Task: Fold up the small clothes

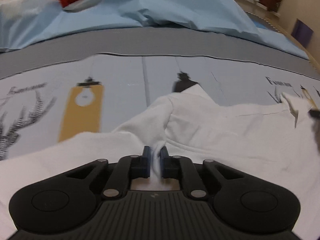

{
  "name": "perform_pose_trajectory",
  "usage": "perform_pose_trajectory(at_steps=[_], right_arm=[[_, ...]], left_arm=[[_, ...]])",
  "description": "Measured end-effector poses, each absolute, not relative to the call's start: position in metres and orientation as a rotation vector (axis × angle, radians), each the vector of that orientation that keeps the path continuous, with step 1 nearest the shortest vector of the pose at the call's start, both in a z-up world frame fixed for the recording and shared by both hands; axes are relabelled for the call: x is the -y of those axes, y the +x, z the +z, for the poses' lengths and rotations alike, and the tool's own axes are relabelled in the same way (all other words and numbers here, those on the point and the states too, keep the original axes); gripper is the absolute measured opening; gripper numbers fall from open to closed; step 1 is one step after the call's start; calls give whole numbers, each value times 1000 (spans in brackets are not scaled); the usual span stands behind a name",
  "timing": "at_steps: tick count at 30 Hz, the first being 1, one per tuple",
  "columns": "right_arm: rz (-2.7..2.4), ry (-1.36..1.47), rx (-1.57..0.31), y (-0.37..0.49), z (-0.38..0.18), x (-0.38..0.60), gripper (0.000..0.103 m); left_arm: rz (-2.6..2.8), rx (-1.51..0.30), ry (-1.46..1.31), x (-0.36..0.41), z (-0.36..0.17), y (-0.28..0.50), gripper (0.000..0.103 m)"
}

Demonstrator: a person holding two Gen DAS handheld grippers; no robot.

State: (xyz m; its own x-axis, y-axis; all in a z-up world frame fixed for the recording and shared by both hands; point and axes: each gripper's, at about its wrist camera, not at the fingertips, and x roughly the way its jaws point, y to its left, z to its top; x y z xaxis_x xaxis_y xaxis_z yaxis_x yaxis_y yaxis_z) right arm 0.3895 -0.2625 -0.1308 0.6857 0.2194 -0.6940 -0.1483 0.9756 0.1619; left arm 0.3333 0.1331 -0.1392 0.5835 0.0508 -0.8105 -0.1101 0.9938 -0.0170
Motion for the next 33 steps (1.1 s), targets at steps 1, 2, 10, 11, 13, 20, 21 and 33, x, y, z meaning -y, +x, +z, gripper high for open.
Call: perform_pose_trajectory(at_steps=[1, 2, 10, 11, 13, 20, 21, 33], right_arm=[[219, 104, -743, 385, -121, 260, 15], [246, 111, -682, 381, -111, 257, 15], [77, 57, -695, 381, -119, 270, 50], [40, 94, -674, 379, -117, 284, 50], [-10, 158, -632, 373, -115, 313, 50], [-78, -167, -751, 367, -166, 339, 31], [-127, -213, -738, 367, -168, 342, 27], [155, -39, -870, 338, -143, 339, 36]], left_arm=[[134, -932, -62, -138, -135, 331, 1], [162, -923, -64, -144, -131, 330, 1], [162, -884, -94, -162, -115, 317, 17], [150, -880, -107, -165, -112, 316, 17], [119, -890, -146, -170, -111, 313, 17], [74, -1045, -108, -169, -139, 310, 17], [78, -1033, -101, -170, -138, 307, 17], [-108, -1098, -10, -136, -145, 258, 21]])
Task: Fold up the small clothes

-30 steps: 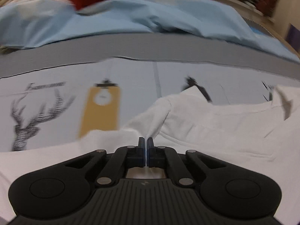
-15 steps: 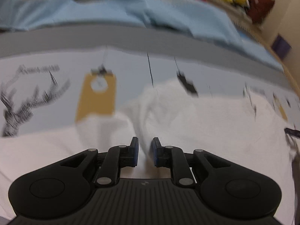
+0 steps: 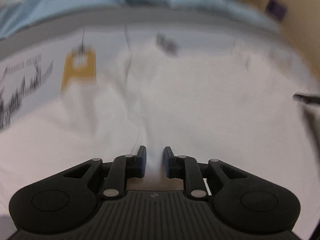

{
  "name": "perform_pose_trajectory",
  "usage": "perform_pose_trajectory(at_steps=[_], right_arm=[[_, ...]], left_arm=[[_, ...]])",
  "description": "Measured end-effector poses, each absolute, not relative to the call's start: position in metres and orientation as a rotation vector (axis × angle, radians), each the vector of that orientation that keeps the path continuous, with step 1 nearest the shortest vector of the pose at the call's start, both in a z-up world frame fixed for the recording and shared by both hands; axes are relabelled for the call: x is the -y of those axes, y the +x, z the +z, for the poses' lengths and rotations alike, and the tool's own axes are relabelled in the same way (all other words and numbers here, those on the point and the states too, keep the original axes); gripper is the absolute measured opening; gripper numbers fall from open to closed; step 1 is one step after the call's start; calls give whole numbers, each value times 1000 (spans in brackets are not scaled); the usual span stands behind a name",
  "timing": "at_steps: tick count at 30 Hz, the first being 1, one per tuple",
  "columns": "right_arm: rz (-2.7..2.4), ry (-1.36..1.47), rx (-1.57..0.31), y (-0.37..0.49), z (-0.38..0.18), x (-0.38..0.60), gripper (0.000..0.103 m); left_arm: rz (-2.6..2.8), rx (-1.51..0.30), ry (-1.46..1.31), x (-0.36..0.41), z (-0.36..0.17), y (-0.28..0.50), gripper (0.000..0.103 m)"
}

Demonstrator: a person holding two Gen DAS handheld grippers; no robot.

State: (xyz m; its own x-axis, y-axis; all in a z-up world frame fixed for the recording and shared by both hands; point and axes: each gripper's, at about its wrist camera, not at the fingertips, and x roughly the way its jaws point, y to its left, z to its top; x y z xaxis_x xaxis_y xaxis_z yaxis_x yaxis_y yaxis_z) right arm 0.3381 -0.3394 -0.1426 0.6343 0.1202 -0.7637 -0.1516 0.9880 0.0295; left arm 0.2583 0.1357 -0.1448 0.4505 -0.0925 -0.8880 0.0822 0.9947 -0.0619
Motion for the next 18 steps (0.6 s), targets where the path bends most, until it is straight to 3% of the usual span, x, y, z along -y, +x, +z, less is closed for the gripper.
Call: perform_pose_trajectory(at_steps=[3, 10, 18], right_arm=[[48, -72, -899, 326, -141, 346, 38], [114, 14, -844, 257, -71, 348, 45], [172, 61, -836, 170, -36, 337, 47]], left_arm=[[-40, -1090, 4, -126, -134, 245, 21], [-53, -1039, -60, -108, -79, 181, 24], [-11, -1062, -171, -111, -75, 76, 24]])
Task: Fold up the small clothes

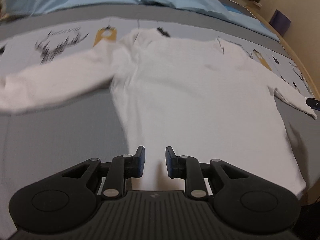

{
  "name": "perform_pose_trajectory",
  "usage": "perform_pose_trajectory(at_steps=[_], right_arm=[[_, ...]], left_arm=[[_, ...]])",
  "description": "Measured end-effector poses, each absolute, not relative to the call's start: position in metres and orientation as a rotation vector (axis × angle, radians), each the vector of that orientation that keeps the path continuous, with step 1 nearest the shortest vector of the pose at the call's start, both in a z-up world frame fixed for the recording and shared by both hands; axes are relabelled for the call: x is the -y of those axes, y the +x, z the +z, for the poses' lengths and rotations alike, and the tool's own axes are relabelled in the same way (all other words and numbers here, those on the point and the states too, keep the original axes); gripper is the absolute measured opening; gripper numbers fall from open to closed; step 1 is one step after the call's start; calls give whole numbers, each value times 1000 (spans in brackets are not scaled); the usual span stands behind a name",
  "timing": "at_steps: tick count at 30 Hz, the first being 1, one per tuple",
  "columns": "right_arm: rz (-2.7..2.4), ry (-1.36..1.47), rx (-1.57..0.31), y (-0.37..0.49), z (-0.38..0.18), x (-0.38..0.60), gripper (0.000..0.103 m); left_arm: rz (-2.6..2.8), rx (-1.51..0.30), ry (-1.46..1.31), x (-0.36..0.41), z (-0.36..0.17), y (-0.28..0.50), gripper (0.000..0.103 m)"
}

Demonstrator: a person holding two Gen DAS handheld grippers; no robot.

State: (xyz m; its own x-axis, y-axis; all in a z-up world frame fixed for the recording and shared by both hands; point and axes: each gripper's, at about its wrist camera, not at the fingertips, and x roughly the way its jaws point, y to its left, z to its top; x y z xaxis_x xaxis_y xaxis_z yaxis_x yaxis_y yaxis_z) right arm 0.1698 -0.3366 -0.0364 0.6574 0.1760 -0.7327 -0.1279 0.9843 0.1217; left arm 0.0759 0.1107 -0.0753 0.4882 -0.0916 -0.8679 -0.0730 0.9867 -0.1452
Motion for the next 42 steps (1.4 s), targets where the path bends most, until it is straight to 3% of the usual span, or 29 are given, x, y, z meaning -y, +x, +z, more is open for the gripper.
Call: perform_pose_trajectory(at_steps=[8, 16, 29, 31, 35, 36, 37, 42], right_arm=[[180, 45, -943, 99, -57, 334, 51], [113, -18, -1232, 72, -119, 341, 52], [72, -14, -1289, 57, -129, 336, 53], [69, -11, -1297, 56, -129, 335, 49], [96, -23, -1304, 58, -128, 334, 21], [98, -27, -1304, 58, -127, 334, 8], [101, -20, -1302, 58, -125, 334, 6], [99, 79, -1246, 55, -95, 350, 5]], left_arm=[[76, -1136, -281, -137, -108, -8, 24], [97, -1241, -442, -163, -130, -30, 25], [74, -1188, -545, -169, -112, -37, 28], [35, -1203, -524, -162, -113, -38, 32], [50, -1286, -397, -148, -127, -38, 31], [55, -1299, -383, -147, -130, -38, 16], [51, -1301, -379, -148, -130, -39, 7], [89, -1210, -305, -155, -95, -49, 4]])
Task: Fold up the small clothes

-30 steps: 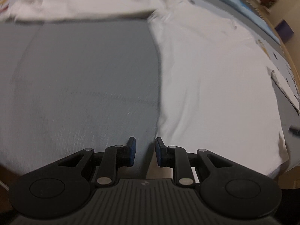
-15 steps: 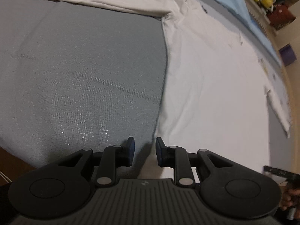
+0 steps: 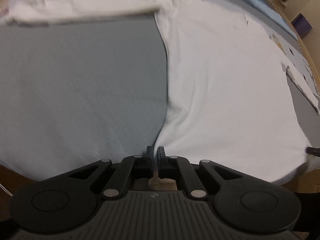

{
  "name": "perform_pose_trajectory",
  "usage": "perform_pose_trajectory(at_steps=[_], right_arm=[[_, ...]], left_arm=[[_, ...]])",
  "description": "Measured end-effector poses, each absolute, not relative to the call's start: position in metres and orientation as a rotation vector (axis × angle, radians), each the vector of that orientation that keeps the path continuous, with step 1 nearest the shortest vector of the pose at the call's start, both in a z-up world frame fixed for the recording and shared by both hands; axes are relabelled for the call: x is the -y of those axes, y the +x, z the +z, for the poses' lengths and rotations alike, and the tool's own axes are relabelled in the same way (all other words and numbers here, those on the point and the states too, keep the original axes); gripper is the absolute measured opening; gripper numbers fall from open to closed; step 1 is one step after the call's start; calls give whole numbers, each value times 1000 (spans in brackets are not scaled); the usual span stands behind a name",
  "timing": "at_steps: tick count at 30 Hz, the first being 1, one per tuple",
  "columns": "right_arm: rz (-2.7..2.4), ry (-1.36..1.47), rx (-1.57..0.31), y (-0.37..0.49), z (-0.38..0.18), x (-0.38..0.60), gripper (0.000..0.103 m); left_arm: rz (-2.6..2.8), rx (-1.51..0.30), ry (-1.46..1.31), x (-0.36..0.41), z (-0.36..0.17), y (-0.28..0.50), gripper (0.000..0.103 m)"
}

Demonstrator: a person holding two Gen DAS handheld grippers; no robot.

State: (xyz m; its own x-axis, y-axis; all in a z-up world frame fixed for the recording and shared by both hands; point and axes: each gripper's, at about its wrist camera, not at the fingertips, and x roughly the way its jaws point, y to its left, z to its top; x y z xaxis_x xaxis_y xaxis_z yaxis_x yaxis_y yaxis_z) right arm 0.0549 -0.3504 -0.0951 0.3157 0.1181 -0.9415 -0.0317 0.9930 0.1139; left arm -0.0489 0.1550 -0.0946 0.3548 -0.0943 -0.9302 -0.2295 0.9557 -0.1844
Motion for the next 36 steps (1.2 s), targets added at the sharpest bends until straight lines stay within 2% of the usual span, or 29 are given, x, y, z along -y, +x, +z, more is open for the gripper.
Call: perform_pose_trajectory(at_steps=[6, 8, 11, 12, 14, 16, 18, 19, 21, 24, 27, 29, 36], right_arm=[[109, 50, -1375, 49, -113, 350, 5], [114, -15, -1385, 46, -116, 342, 5], [48, -149, -1299, 45, -105, 335, 7], [34, -180, -1247, 43, -98, 332, 14], [94, -148, -1138, 40, -79, 326, 14], [185, -84, -1113, 40, -75, 319, 17], [245, -76, -1189, 41, -92, 310, 27], [239, -100, -1241, 40, -106, 303, 28], [196, -165, -1326, 43, -127, 299, 28], [213, -125, -1295, 48, -123, 301, 29], [195, -185, -1321, 49, -130, 300, 33], [201, -153, -1289, 52, -120, 300, 33], [253, -50, -1053, 58, -65, 282, 34]], left_arm=[[104, -1352, -182, -142, -115, -55, 4], [121, -1335, -141, -138, -111, -56, 4], [142, -1219, -73, -134, -92, -57, 7], [115, -1183, -111, -134, -85, -58, 8], [32, -1147, -185, -127, -80, -57, 8], [-17, -1177, -184, -119, -91, -56, 9], [-18, -1300, -128, -111, -116, -49, 14], [-3, -1369, -91, -108, -129, -49, 14], [11, -1359, -77, -106, -128, -51, 14], [-1, -1252, -108, -108, -110, -54, 19], [17, -1350, -77, -108, -132, -54, 18], [25, -1311, -93, -109, -120, -53, 19], [116, -970, -205, -147, -35, -35, 24]])
